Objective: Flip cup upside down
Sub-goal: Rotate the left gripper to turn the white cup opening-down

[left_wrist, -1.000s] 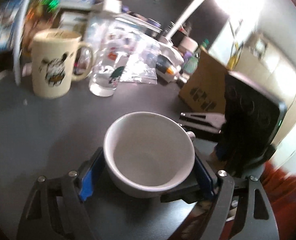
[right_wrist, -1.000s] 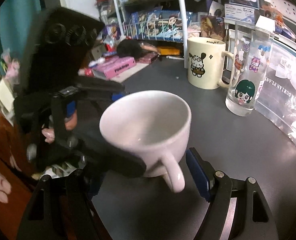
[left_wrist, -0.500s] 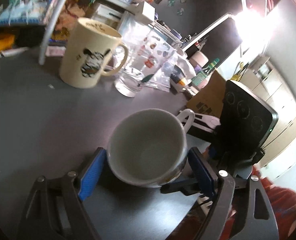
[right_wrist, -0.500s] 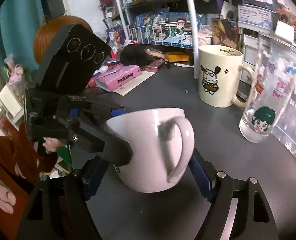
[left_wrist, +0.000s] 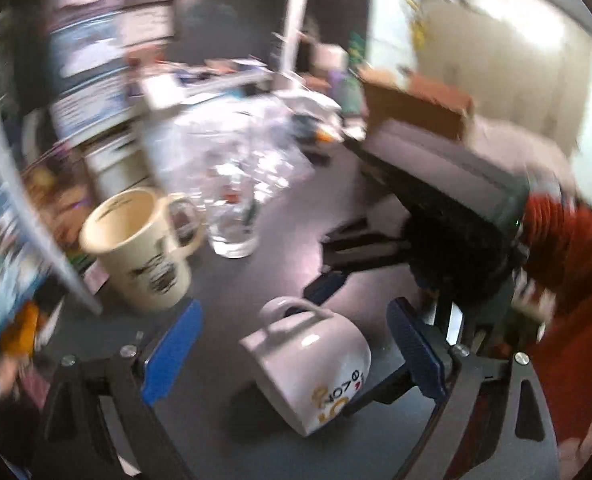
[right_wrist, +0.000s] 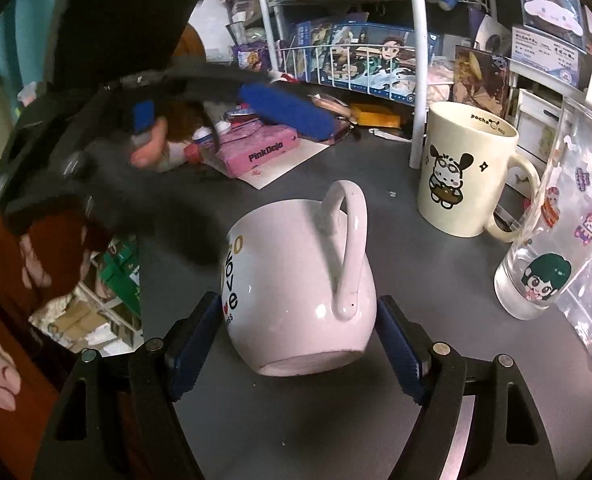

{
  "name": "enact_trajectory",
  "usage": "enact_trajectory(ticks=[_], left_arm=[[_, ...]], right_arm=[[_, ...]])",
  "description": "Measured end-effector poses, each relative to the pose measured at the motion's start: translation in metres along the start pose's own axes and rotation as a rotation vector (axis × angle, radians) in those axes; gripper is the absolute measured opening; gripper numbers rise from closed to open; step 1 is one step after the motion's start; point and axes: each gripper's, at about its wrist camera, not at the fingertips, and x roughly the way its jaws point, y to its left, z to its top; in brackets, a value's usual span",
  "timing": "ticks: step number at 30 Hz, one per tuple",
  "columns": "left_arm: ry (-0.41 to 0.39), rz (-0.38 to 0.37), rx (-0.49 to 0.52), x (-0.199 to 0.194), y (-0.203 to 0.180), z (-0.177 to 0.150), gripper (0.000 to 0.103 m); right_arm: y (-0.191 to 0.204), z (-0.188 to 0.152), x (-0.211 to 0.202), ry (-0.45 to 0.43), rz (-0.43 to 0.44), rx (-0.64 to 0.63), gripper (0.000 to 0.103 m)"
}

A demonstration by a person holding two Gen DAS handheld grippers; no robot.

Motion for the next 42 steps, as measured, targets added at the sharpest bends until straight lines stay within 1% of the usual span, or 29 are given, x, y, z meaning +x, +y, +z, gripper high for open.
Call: enact_trajectory(ticks=[1,3,4,5,7,9,12,18,21,22,24,26,28,30,34,36,37,39,40,42], left_arm=[[0.028,-0.024,0.019,0.006,-0.001,0.003,0.092],[0.089,-0.07,0.051,0.019,-0.003,0.006,0.087],[0.12,-0.076,0.07,0.024,-0.003,0.007,0.08],[0.136,-0.076,0.076,0.026,-0.004,0.007,0.074],[0.173,-0.092,0.08,0.03,-0.001,0.005,0.067],[0.177,-0.088,0.085,0.031,0.0,0.003,0.067],[0.18,-0.078,0.048,0.026,0.005,-0.003,0.067],[0.181,-0.014,0.003,0.023,0.009,-0.005,0.068],[0.187,0.015,-0.019,0.023,0.012,-0.008,0.073],[0.194,0.022,-0.029,0.025,0.013,-0.01,0.077],[0.211,0.048,-0.036,0.029,0.014,-0.012,0.078],[0.22,0.064,-0.071,0.032,0.019,-0.014,0.078],[0.224,0.072,-0.135,0.034,0.026,-0.015,0.078],[0.213,0.074,-0.176,0.033,0.03,-0.015,0.078],[0.208,0.099,-0.2,0.032,0.029,-0.011,0.078],[0.206,0.108,-0.214,0.033,0.028,-0.008,0.077],[0.21,0.115,-0.216,0.033,0.028,-0.008,0.076],[0.211,0.123,-0.218,0.032,0.027,-0.007,0.076],[0.211,0.127,-0.215,0.032,0.025,-0.007,0.076],[0.216,0.137,-0.204,0.032,0.021,-0.007,0.076]], right_arm=[[0.0,0.0,-0.001,0.001,0.004,-0.005,0.075],[-0.001,0.0,0.0,0.006,0.013,-0.014,0.075],[-0.001,0.0,-0.001,0.009,0.017,-0.019,0.075],[-0.001,0.001,-0.001,0.014,0.021,-0.025,0.075],[-0.001,0.0,-0.001,0.023,0.023,-0.035,0.075],[-0.001,0.0,0.0,0.036,0.023,-0.054,0.075],[-0.003,0.001,0.001,0.045,0.023,-0.058,0.075],[-0.011,-0.002,0.0,0.049,-0.011,-0.033,0.075],[-0.016,-0.003,-0.002,0.048,-0.03,-0.005,0.075],[-0.018,-0.005,-0.003,0.047,-0.039,0.006,0.075],[-0.024,-0.007,-0.004,0.052,-0.066,0.027,0.075],[-0.03,-0.009,-0.004,0.059,-0.096,0.05,0.075],[-0.038,-0.009,-0.003,0.059,-0.119,0.091,0.075],[-0.045,-0.009,-0.005,0.051,-0.124,0.137,0.075],[-0.058,-0.013,-0.014,0.039,-0.135,0.238,0.075],[-0.063,-0.014,-0.017,0.028,-0.126,0.294,0.075],[-0.067,-0.015,-0.021,0.015,-0.111,0.331,0.075],[-0.076,-0.019,-0.03,-0.025,-0.068,0.443,0.075],[-0.082,-0.022,-0.034,-0.052,-0.024,0.512,0.075],[-0.095,-0.032,-0.038,-0.113,0.131,0.687,0.075]])
